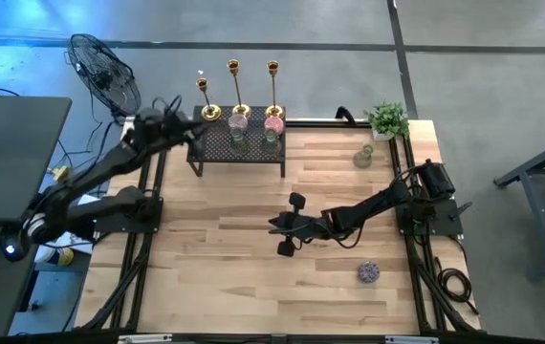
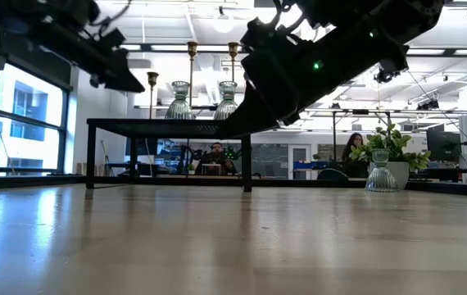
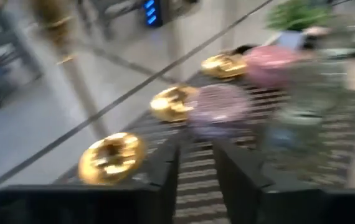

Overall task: Pick & Place candle stick holders
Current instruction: Put the red patterned scented candle on the shelf

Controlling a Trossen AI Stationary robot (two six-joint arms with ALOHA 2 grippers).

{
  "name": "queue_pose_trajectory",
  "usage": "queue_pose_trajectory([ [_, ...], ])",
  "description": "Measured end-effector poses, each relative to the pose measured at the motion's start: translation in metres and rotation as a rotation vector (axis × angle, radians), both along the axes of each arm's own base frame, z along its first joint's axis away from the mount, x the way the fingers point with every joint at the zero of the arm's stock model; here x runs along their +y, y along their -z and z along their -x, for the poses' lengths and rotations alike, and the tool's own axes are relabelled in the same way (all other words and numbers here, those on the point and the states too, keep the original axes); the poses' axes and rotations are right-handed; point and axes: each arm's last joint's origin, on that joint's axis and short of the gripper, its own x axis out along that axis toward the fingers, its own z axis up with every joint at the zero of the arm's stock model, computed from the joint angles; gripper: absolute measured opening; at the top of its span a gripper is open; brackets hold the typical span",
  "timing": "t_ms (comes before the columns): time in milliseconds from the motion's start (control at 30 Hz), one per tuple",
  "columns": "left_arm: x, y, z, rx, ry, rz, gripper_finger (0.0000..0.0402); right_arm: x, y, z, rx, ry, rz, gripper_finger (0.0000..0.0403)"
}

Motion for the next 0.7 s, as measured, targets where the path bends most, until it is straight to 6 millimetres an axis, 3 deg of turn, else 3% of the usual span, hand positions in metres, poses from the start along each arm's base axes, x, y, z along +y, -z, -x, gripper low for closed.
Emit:
queue_pose_trajectory([
  [133,-0.038,0.009,-0.005,-0.033,0.186,-0.036,0.0015,0.008,-0.003,0.0,-0.026,-0.031,-0.014,0.0001],
  [367,-0.086,0.031,0.001,-0.139,0.347,-0.077,0.0018,0.038,-0.022,0.018,-0.033,-0.084,-0.085,0.0],
  [500,-0.099,0.045,0.01,-0.192,0.402,-0.09,0.0003,0.058,-0.047,0.048,0.015,-0.051,-0.186,0.0],
  [700,-0.104,0.061,0.019,-0.247,0.416,-0.084,0.0004,0.082,-0.073,0.114,0.105,0.127,-0.312,0.0],
])
